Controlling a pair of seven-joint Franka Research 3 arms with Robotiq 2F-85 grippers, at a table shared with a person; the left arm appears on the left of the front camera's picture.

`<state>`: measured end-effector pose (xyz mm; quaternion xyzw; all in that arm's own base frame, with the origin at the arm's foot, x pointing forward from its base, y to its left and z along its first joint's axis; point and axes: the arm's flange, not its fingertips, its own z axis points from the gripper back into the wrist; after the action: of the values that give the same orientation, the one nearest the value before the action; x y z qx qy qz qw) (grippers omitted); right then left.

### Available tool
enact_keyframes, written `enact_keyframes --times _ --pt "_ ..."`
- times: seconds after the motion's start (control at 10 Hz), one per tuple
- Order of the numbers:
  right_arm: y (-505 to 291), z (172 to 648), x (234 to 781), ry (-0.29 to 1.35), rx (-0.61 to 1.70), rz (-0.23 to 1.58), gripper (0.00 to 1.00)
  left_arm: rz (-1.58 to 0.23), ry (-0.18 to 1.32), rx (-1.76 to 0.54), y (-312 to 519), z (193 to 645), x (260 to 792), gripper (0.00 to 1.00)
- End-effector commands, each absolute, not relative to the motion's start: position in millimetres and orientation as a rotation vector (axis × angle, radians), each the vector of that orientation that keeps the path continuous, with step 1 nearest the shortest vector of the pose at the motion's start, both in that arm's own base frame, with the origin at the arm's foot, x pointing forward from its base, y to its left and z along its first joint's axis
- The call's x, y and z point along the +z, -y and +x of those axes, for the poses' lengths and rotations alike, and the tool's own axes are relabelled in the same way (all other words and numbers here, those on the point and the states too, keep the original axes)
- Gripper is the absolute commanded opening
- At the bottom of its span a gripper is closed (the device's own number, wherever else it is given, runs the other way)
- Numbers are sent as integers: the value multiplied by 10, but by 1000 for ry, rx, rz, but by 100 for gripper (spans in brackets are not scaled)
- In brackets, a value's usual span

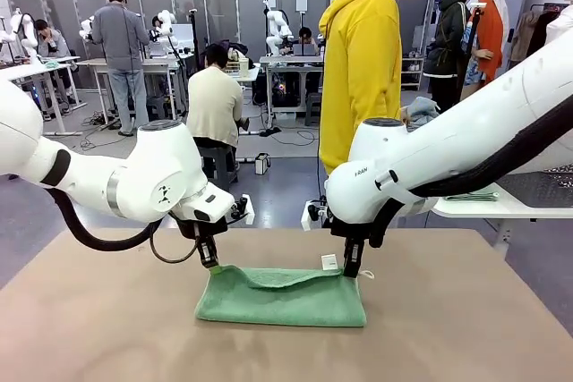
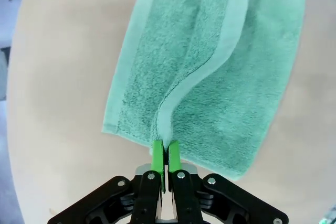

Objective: Fold the towels and place them in the basket.
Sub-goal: When a person lays out a Towel with hook on the table, fold it in half twice.

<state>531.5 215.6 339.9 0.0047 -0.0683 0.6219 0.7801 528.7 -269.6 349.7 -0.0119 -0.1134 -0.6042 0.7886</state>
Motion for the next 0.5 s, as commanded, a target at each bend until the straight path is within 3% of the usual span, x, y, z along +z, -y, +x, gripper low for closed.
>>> enact_keyframes --times 0.0,0.4 --pt "-2216 5426 3321 156 1308 -27 13 4 268 -1269 2726 5404 3441 5" --pt "-2111 5462 3176 216 1285 -38 13 29 278 -1229 2624 5468 3302 5"
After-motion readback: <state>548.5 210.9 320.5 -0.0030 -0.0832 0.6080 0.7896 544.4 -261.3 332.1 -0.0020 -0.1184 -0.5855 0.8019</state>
